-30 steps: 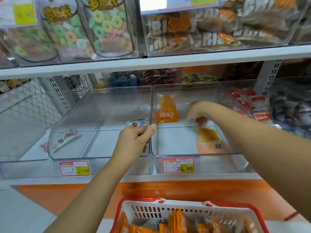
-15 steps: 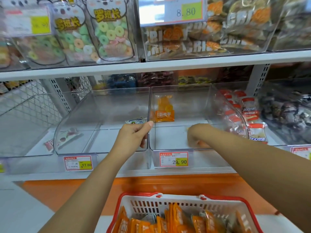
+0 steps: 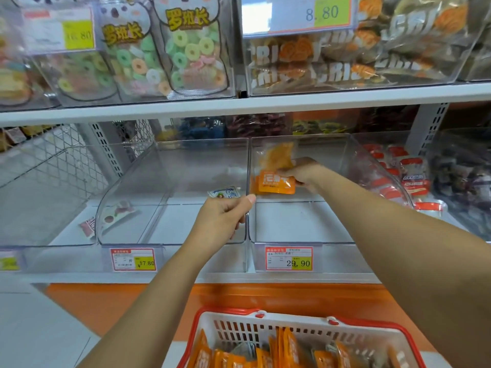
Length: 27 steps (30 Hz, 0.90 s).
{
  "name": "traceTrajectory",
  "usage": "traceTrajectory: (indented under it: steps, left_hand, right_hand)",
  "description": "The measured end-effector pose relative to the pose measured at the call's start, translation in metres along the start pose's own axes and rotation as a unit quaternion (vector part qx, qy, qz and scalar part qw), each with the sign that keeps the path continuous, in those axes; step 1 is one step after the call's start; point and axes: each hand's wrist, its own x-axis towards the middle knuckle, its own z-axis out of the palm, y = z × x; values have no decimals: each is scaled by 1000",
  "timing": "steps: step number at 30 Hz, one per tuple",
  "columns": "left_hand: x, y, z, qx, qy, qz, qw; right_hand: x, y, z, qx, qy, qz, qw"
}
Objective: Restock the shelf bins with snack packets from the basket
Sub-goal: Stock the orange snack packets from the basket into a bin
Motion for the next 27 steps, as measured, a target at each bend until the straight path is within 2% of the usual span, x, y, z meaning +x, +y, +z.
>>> traceTrajectory:
  steps: [6, 9, 10, 14, 20, 24, 27]
  left_hand:
    - [1, -2, 0, -21, -4, 2, 1000]
    - [0, -2, 1, -20, -7, 11, 1000]
    - [-1, -1, 1, -18, -6, 11, 1000]
    - [0, -1, 2, -16, -2, 9, 1000]
    - [2, -2, 2, -6, 8, 1, 1000]
    - [-2, -3, 8, 7, 56, 66, 996]
    - [-7, 0, 11, 6, 89, 88, 992]
  right_hand:
    - [28, 14, 12, -151, 44, -27, 987]
    - [30, 18, 10, -316, 58, -8, 947]
    - [32, 20, 9, -340, 58, 4, 939]
    - [43, 25, 12, -318, 39, 31, 947]
    - [45, 22, 13, -330, 92, -37, 939]
    - [30, 19, 11, -355, 76, -28, 931]
    - [11, 8, 8, -380, 57, -58, 921]
